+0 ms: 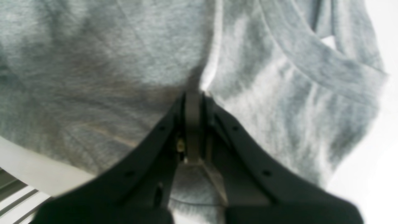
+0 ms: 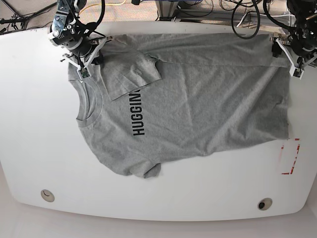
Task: Fold the T-shirt properly
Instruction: 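Grasp the shirt edge with both grippers at the shoulders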
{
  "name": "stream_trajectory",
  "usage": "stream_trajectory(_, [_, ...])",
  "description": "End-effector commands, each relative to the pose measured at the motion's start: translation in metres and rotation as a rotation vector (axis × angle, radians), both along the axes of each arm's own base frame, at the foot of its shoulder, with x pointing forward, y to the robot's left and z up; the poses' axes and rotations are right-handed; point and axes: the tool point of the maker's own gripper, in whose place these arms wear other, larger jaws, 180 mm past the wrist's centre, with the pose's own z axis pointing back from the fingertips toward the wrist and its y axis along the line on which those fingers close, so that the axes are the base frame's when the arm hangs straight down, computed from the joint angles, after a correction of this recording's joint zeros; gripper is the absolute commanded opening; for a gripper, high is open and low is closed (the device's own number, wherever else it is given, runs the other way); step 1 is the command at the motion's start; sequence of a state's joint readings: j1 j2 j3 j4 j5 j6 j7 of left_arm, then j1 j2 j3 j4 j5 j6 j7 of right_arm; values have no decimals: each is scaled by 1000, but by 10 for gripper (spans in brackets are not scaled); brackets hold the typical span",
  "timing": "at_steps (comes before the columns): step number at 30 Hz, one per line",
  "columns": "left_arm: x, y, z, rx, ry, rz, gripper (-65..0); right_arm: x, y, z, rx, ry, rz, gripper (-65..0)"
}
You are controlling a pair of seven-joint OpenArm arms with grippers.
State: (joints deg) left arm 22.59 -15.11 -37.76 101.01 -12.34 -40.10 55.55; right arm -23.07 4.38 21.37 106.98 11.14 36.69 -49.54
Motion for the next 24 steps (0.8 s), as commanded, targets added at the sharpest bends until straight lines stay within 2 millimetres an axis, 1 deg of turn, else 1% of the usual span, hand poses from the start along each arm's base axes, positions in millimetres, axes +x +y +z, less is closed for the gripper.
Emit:
stream_trajectory(1, [13,6,8,2,-51,3,-121,7,1,10,6,-45,9,-650])
stream_trajectory(2, [15,7,8,-2,-55,7,-121,7,1,10,8,-45,8,-650])
stream_trajectory(6, [10,9,-2,-23,-34,25,-122,7,2,10,9,-45,7,-650])
stream_trajectory(7, [9,9,-4,-26,-29,27,-128,7,2,10,9,-45,7,-650])
stream_trajectory(8, [9,10,-5,-27,-27,29,-147,7,2,10,9,-45,7,-650])
stream_trajectory(10, [8,10,-5,-29,-25,30,-208,7,2,10,9,-45,7,-650])
stream_trajectory(12, [8,9,-7,-33,-21,28,-285,7,2,10,9,-45,7,-650])
stream_trajectory(15, [8,8,-7,-30,-18,26,-414,8,2,10,10,-46,7,-650])
stream_trajectory(16, [8,8,-8,-31,-18,26,-467,8,2,10,10,-46,7,-650])
stream_trajectory(19, [9,7,-7,-28,-21,24,-590,8,2,10,10,-46,7,-650])
stream_trajectory(21, [8,7,-6,-26,-20,23,-644,8,2,10,10,-46,7,-650])
stream_trajectory(24, [10,8,0,-11,-30,11,-650,6,2,9,10,-43,7,-650])
